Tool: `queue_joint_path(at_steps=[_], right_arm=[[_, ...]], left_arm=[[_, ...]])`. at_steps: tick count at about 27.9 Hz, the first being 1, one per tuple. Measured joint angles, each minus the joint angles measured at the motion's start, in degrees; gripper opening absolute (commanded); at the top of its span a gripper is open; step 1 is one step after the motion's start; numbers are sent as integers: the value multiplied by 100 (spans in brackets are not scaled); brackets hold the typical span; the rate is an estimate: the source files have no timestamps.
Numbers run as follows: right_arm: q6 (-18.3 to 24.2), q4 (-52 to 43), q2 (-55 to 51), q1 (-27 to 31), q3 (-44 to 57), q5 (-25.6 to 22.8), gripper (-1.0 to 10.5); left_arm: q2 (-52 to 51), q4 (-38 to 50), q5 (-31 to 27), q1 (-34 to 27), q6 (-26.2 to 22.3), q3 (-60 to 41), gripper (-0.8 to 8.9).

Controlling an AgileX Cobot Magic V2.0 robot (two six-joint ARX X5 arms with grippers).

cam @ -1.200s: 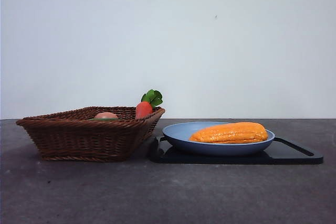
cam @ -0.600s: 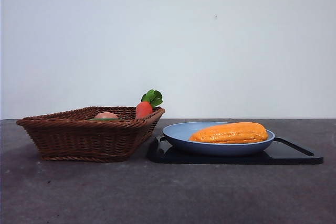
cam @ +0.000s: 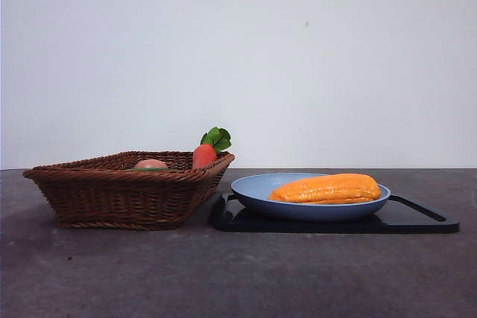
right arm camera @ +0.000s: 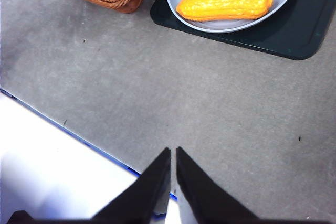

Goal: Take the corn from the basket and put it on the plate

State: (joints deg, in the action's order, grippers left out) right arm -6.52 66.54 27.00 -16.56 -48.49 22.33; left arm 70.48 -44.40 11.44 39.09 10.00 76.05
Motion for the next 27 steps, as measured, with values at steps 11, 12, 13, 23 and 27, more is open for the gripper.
queue_joint_path(at_steps=[11,12,13,23,27], right_arm=[[0,0,0,0,0,0,2],[0,0,0,0,0,-2,2],[0,0,0,0,0,0,2],[0,0,0,0,0,-2,2],[-2,0,0,0,0,-2,2]], left_arm=[[-2645,2479,-15,-2481,-848,-1893,6],[-2977,2597,-74,-2778,-861,-2269,6],[-3401,2675,-254,-3106,-885,-2743,6],[-5239,2708,-863,-3871,-1016,-4802,6],[-5737,2750,-870,-3976,-1016,-5410,6]])
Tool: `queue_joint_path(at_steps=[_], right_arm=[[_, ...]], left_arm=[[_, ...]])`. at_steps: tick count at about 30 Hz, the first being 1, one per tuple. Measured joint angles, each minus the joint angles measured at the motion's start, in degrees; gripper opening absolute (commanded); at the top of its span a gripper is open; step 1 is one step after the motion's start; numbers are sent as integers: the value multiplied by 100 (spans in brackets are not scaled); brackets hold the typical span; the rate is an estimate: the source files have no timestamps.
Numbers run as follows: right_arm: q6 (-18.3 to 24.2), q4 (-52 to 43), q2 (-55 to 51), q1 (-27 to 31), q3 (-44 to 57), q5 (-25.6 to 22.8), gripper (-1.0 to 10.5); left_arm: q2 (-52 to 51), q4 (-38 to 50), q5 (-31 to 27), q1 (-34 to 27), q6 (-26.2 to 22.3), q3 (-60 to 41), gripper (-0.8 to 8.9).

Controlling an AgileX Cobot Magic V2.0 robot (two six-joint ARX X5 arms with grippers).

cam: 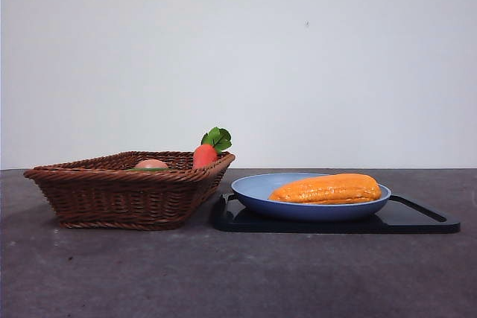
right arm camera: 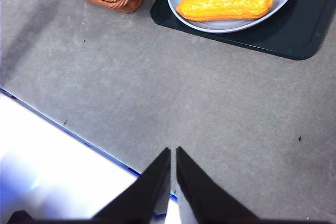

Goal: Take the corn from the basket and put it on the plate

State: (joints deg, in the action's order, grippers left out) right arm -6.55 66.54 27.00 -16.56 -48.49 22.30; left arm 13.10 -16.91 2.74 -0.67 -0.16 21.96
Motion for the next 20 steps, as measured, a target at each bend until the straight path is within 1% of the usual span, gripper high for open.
queue_joint_path(at_steps=[4,11,20], right_arm=[[2,0,0,0,0,2,2],[2,0,0,0,0,0,2],[2,0,0,0,0,2,2]], left_arm=[[-378,267,0,-2,0,-577,6],[-916,245,0,-2,76,-1458,6],[-1287,291,-2,-2,118,-1871,6]])
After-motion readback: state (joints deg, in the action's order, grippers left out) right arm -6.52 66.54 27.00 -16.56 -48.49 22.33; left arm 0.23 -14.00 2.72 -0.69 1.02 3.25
